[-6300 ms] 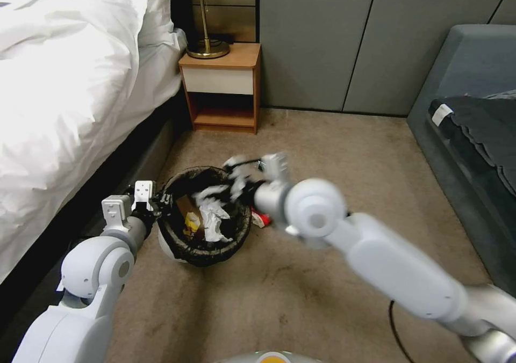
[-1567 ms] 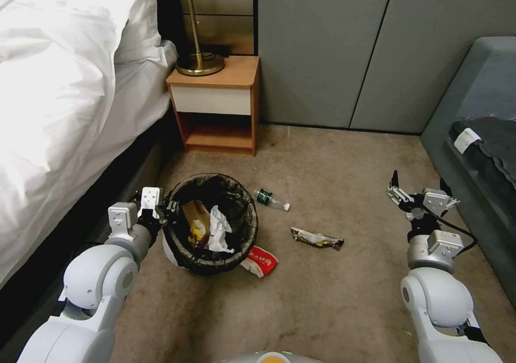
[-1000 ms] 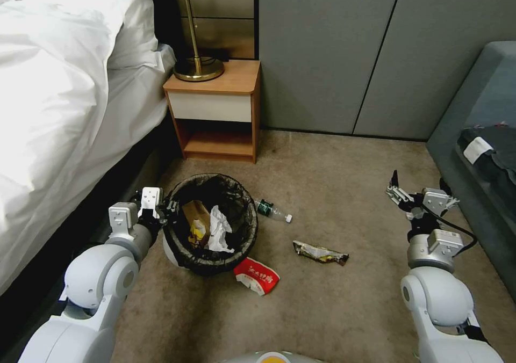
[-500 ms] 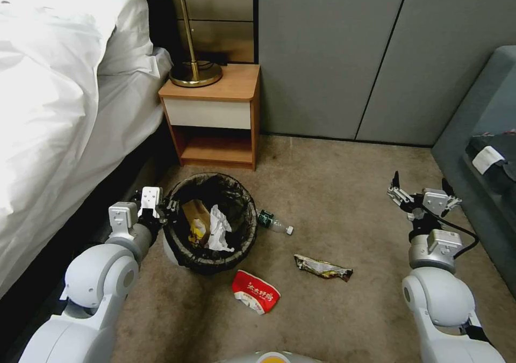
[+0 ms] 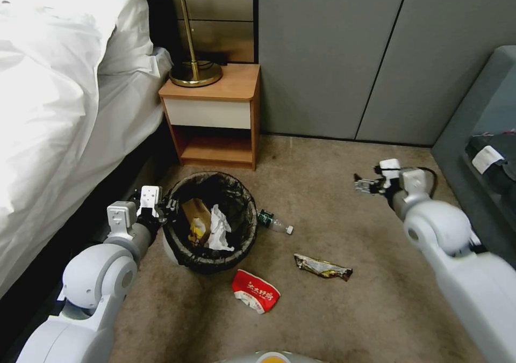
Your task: Pick up the trash bin, then pick up the garbage from the floor and place it into the trash bin.
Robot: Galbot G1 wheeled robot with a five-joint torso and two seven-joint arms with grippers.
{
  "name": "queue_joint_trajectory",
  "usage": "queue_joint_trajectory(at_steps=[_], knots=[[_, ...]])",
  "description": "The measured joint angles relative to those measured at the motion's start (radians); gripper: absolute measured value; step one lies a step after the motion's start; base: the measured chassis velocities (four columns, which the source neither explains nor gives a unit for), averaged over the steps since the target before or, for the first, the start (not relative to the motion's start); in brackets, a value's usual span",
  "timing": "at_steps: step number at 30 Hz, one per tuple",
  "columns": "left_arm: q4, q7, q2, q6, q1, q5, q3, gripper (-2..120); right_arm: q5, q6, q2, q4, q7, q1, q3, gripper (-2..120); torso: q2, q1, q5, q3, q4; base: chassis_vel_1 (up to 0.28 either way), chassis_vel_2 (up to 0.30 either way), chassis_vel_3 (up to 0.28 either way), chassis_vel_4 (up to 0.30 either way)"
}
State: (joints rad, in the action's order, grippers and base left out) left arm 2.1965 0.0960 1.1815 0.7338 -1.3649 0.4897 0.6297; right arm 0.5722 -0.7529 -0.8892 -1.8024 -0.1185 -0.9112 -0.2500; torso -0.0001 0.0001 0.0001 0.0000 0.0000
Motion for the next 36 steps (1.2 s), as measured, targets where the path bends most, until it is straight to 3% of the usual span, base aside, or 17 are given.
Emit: queue_joint_trajectory(at_steps=[3, 6, 7, 13, 17, 25, 36], knots=[[0.000, 0.000, 0.000, 0.000, -0.003, -0.001, 0.000, 5, 0.009, 0.000, 0.001, 0.072, 0.033, 0.057, 0.078, 100, 0.000, 0.000, 0.0002, 0.000, -0.0002, 0.000, 0.000, 0.000, 0.000], [-0.001, 0.003, 0.001, 0.001, -0.006, -0.002, 0.001, 5, 0.023, 0.004, -0.018, 0.211, 0.070, 0.173, 0.228, 100, 0.000, 0.000, 0.0001, 0.000, -0.0003, 0.000, 0.000, 0.000, 0.000], [-0.001, 0.003, 0.001, 0.001, -0.006, -0.002, 0.001, 5, 0.023, 0.004, -0.018, 0.211, 0.070, 0.173, 0.228, 100, 0.000, 0.000, 0.0001, 0.000, -0.0003, 0.000, 0.000, 0.000, 0.000], [-0.002, 0.004, 0.011, 0.001, -0.009, -0.002, 0.002, 5, 0.005, 0.011, -0.092, 0.410, 0.087, 0.286, 0.412, 100, 0.000, 0.000, -0.0005, 0.000, 0.0002, 0.000, 0.000, 0.000, 0.000], [0.003, 0.005, 0.014, 0.001, -0.018, -0.006, 0.010, 5, -0.007, 0.013, -0.155, 0.477, 0.088, 0.288, 0.457, 100, 0.000, 0.000, -0.0001, 0.000, 0.0000, 0.000, 0.000, 0.000, 0.000], [-0.006, 0.002, 0.018, 0.002, -0.016, -0.012, 0.014, 5, -0.048, 0.015, -0.203, 0.487, 0.085, 0.233, 0.479, 100, 0.000, 0.000, -0.0002, 0.000, 0.0001, 0.000, 0.000, 0.000, 0.000], [-0.026, -0.007, 0.033, 0.002, -0.008, -0.028, 0.004, 5, -0.079, 0.016, -0.158, 0.456, 0.073, 0.146, 0.511, 100, 0.000, 0.000, 0.0000, 0.000, -0.0002, 0.000, 0.000, 0.000, 0.000]])
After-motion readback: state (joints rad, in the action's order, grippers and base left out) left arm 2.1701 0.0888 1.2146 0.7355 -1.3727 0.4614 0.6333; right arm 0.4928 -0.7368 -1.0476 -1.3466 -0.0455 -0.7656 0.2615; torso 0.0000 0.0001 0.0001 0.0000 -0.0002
